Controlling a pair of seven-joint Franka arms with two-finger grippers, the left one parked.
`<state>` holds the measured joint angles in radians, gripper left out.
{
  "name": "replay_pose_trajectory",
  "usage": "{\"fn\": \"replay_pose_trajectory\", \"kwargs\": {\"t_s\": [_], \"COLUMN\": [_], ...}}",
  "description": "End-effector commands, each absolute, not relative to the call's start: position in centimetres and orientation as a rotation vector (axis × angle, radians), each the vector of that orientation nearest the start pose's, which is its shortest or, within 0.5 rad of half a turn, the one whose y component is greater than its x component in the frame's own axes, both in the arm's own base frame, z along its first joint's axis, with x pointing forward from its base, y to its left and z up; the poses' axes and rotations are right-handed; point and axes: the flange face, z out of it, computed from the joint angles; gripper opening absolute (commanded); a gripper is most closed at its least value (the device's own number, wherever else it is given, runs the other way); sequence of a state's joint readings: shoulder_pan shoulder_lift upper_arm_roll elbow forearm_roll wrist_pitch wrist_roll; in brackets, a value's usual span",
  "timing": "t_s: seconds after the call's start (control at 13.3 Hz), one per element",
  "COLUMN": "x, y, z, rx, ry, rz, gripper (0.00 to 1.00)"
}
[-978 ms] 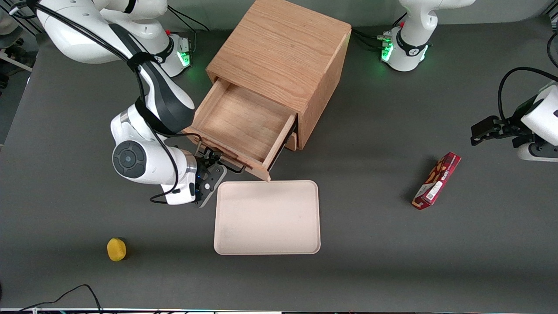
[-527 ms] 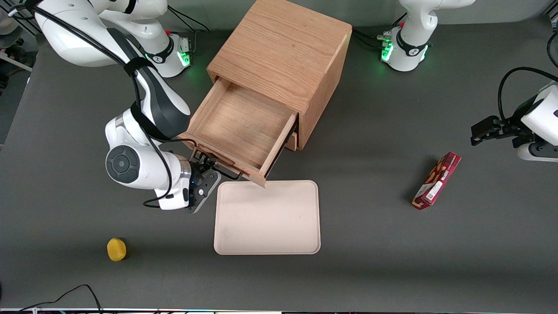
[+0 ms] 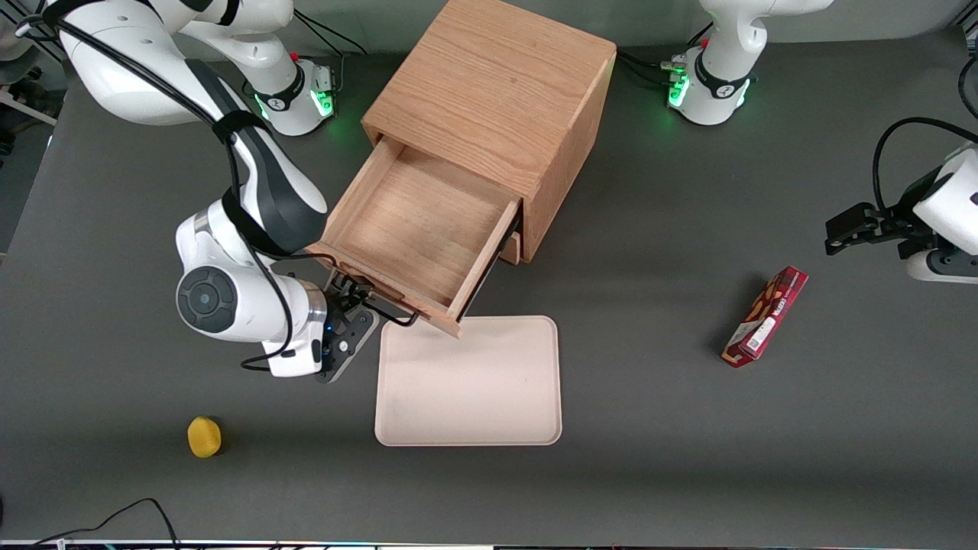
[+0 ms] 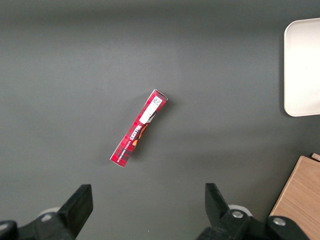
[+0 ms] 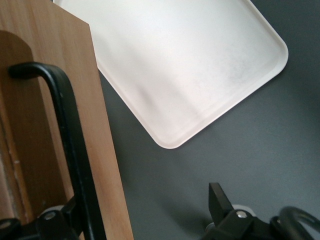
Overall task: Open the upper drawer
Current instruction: 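Keep pulling the drawer handle further out with the right gripper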
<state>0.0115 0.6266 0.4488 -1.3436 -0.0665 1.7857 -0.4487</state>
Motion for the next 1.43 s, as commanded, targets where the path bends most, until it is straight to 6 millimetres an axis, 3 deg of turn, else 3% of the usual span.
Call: {"fn": "replay_pose_trajectory", "kwargs": {"t_s": [0.0,0.38,0.75,1.13,1.35], "x": [67.1,67.6,66.7,65.5,64.4], "y": [24.7,24.0,25.6,27.0,26.7], "z": [38.1,37.9,38.8,41.1,44.2], "rx": [-2.664,-2.669,-2.661,-2.652,-2.655], "ry": [-1.27,-1.274,-1.295,-1.308,-1.316], "rz": [0.185,0.186,0.201,0.245,0.268], "gripper": [1.0,1.0,1.0,1.0,1.0]}}
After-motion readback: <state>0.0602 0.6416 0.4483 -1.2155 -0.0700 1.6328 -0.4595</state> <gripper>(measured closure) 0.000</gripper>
